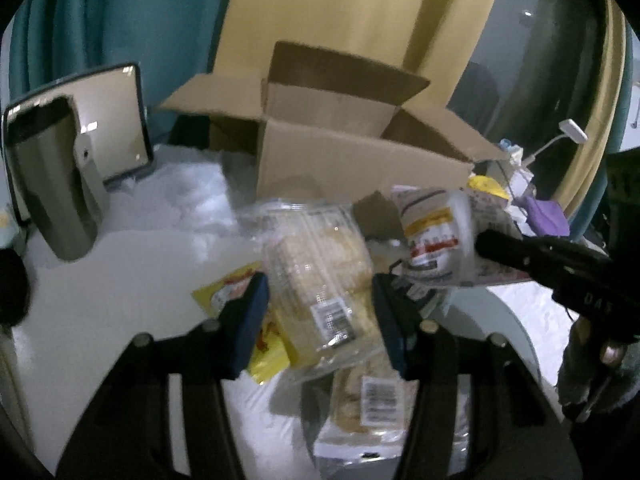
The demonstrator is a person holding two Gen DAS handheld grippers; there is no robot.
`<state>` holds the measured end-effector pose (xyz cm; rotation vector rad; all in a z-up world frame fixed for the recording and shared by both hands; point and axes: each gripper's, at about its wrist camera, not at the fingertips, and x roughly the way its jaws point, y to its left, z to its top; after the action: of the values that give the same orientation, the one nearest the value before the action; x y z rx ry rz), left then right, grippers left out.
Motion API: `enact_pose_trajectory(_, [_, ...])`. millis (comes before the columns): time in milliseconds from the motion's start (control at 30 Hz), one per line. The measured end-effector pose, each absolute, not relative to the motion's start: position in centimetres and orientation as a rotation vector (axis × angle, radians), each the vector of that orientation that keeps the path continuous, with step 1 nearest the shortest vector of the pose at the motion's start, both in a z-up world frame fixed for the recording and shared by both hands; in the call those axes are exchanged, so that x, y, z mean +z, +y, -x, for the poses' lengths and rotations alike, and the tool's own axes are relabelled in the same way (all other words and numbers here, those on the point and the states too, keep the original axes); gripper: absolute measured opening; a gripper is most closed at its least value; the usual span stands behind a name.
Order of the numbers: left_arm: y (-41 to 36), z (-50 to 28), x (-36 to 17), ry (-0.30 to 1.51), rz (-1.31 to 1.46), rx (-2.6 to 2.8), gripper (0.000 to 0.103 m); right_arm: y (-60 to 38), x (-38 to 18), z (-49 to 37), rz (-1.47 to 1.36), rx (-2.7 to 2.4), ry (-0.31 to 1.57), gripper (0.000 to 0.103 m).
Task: Organize snacks
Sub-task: 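Place both held packets into the cardboard box and open both tools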
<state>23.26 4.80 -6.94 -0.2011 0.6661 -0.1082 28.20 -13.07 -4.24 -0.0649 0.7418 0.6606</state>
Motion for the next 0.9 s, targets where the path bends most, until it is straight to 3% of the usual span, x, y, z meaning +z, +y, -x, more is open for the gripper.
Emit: enact_pose_trajectory(900, [2.6, -31.9, 0.6, 0.517, 0.096, -0.123, 0.054, -16.0, 2.6, -34.7, 0.064, 0.633, 0.560, 0.015])
